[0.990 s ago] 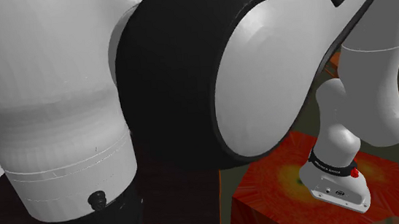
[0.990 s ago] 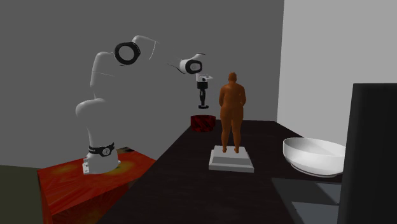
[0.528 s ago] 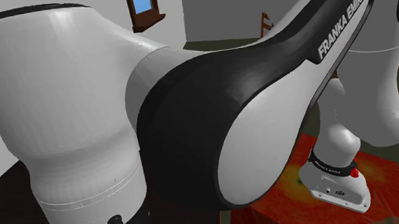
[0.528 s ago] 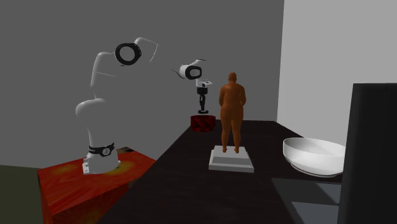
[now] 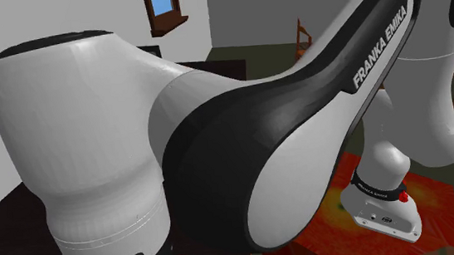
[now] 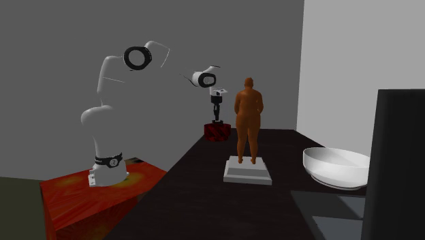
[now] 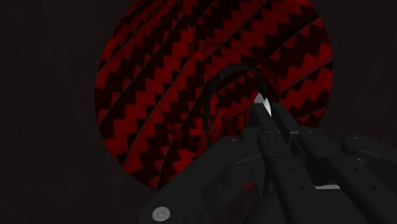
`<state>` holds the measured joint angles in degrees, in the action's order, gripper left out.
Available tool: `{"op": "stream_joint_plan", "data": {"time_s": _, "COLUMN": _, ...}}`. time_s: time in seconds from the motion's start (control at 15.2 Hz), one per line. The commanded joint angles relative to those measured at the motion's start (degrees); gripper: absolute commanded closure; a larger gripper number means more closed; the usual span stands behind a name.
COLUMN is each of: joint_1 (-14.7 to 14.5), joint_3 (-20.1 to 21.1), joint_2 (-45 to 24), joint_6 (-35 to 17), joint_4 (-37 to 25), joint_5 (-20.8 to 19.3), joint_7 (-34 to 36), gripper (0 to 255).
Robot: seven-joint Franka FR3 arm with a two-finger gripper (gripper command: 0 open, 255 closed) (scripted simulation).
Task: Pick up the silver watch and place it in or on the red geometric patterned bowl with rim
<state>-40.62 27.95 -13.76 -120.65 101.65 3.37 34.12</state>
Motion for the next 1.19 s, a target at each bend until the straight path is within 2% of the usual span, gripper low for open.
{"op": "stream_joint_plan", "data": {"time_s": 0.0, "joint_1": 0.0, "joint_3": 0.0, "joint_2": 0.0, "joint_6": 0.0, "joint_4": 0.0, "joint_5": 0.0, "joint_7": 0.0, "gripper": 255}}
{"op": "stream_joint_plan", "data": {"time_s": 0.07, "joint_1": 0.0, "joint_3": 0.0, "joint_2": 0.0, "joint_6": 0.0, "joint_4": 0.0, "joint_5": 0.0, "joint_7": 0.0, "gripper": 0}}
{"op": "stream_joint_plan", "data": {"time_s": 0.4, "joint_1": 0.0, "joint_3": 0.0, "joint_2": 0.0, "joint_6": 0.0, "joint_4": 0.0, "joint_5": 0.0, "joint_7": 0.0, "gripper": 0}}
{"op": "stream_joint_plan", "data": {"time_s": 0.66, "joint_1": 1.0, "joint_3": 0.0, "joint_2": 2.6, "joint_6": 6.5, "joint_4": -4.0, "joint_5": 1.2, "joint_7": -0.8, "gripper": 0}}
{"op": "stream_joint_plan", "data": {"time_s": 1.12, "joint_1": 1.0, "joint_3": 0.0, "joint_2": 2.6, "joint_6": 6.5, "joint_4": -4.0, "joint_5": 1.2, "joint_7": -0.8, "gripper": 0}}
